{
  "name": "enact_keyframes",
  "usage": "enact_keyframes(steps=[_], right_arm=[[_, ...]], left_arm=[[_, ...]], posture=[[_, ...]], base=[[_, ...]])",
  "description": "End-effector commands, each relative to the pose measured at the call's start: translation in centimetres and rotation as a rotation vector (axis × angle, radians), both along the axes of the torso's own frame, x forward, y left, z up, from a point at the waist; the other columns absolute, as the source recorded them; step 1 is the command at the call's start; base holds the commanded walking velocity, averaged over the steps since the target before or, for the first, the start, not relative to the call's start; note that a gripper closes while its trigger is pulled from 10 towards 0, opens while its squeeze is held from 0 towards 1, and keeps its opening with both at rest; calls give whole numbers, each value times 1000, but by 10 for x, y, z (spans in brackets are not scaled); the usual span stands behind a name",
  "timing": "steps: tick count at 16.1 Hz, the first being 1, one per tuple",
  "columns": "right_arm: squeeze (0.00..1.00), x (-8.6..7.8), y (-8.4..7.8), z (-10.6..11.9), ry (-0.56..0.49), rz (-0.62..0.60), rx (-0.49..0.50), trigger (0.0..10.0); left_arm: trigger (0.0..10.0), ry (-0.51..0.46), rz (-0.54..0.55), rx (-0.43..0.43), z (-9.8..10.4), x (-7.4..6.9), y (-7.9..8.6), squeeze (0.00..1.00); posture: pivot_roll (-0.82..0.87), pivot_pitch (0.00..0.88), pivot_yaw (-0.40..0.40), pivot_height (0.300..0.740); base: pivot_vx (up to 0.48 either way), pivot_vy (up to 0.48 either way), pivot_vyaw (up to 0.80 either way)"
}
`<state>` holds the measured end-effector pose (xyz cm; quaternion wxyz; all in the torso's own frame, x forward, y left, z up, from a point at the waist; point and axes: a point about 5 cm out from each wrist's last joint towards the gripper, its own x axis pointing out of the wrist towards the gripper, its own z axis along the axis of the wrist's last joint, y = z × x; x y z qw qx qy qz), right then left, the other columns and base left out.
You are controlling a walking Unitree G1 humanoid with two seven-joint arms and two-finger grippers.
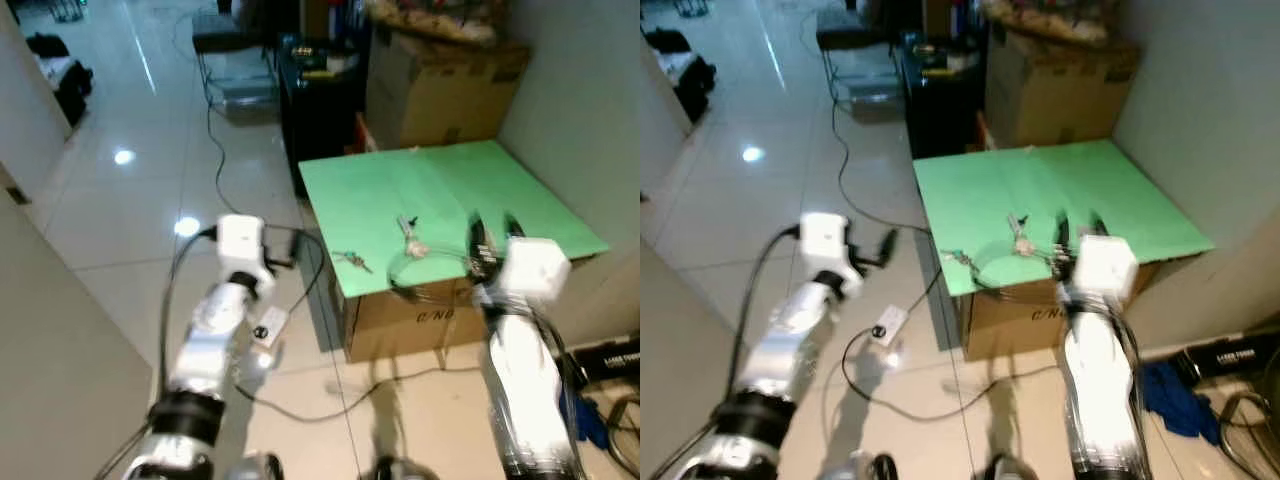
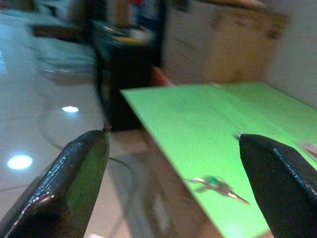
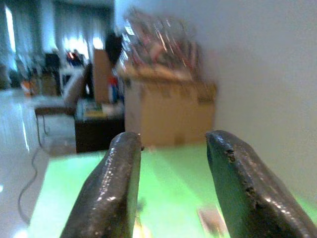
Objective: Hang keys on a hook
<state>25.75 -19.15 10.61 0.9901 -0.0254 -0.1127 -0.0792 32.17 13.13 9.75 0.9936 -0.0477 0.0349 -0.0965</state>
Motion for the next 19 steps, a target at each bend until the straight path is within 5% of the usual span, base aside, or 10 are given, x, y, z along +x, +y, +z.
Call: enact_keyframes(steps=[1,3,5,6,13,19], right_arm=[[1000,-2,-6,2,13,-23,26,10000],[1000,0,-7,-13,79,-37,141,10000],[1000,12,9,-13,122,70,121,10000],[0,18,14,-10,147,101,84,10000],[0,29,14,-9,191,106,42,10000],[0,33,17,-10,206,103,30,10000]], left_arm=[[10000,-10,63,-8,2,-3,12,0],[10000,-17,57,7,-1,-3,6,0],[10000,-58,34,33,6,1,-1,0],[10000,-68,20,49,8,3,-4,0],[10000,-56,49,38,6,3,-3,0],[10000,-78,-67,64,6,-2,-16,0]], posture=[[-107,0,53,740],[-103,0,57,740],[-102,0,57,740],[-103,0,61,740],[-97,0,49,740],[-91,0,52,740]], base=[[0,0,0],[0,0,0],[416,0,0],[428,0,0],[438,0,0],[442,0,0]])
